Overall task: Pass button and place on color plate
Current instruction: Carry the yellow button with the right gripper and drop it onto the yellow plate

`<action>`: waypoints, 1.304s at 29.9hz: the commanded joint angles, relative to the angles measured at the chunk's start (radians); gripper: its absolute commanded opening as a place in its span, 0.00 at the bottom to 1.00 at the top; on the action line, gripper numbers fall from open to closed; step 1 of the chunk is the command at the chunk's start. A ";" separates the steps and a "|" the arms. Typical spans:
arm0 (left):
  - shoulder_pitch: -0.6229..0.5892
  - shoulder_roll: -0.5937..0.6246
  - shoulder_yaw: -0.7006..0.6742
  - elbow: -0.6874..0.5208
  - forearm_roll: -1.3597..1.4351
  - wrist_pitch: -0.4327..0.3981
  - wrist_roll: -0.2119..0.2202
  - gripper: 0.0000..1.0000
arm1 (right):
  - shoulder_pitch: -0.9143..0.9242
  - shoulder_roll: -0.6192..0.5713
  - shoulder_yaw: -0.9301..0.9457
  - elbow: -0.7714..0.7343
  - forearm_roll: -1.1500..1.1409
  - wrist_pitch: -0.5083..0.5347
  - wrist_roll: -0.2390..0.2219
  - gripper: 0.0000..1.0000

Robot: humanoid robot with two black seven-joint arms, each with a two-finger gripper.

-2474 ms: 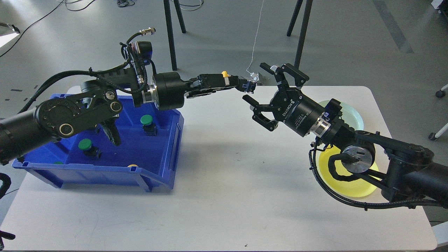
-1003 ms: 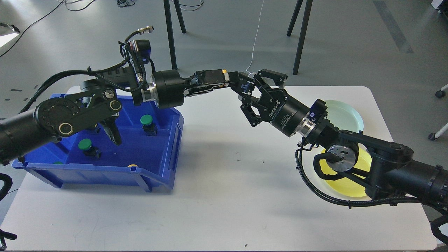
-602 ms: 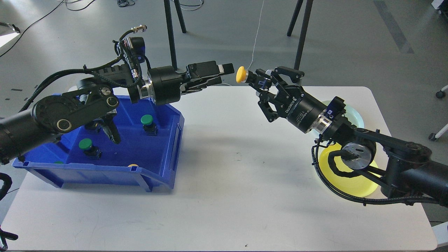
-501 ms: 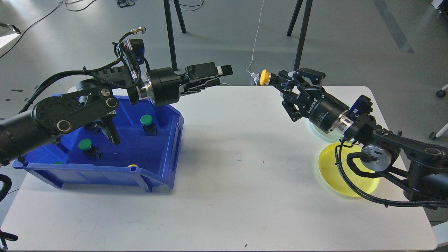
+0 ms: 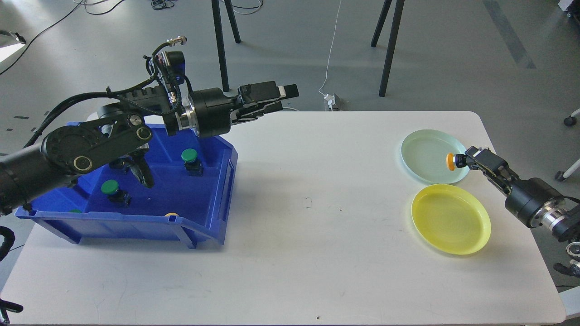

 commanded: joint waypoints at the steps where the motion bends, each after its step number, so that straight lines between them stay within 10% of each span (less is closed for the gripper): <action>1: 0.000 0.000 0.001 0.001 0.000 0.000 0.000 0.86 | -0.058 0.006 -0.006 -0.054 -0.100 -0.044 0.000 0.02; 9: 0.000 0.000 -0.001 0.001 0.000 -0.001 0.000 0.86 | -0.108 0.048 -0.008 -0.128 -0.123 -0.046 0.000 0.06; 39: 0.000 0.000 -0.003 0.001 -0.002 -0.001 0.000 0.87 | -0.151 0.177 0.049 -0.191 0.033 -0.052 0.000 0.74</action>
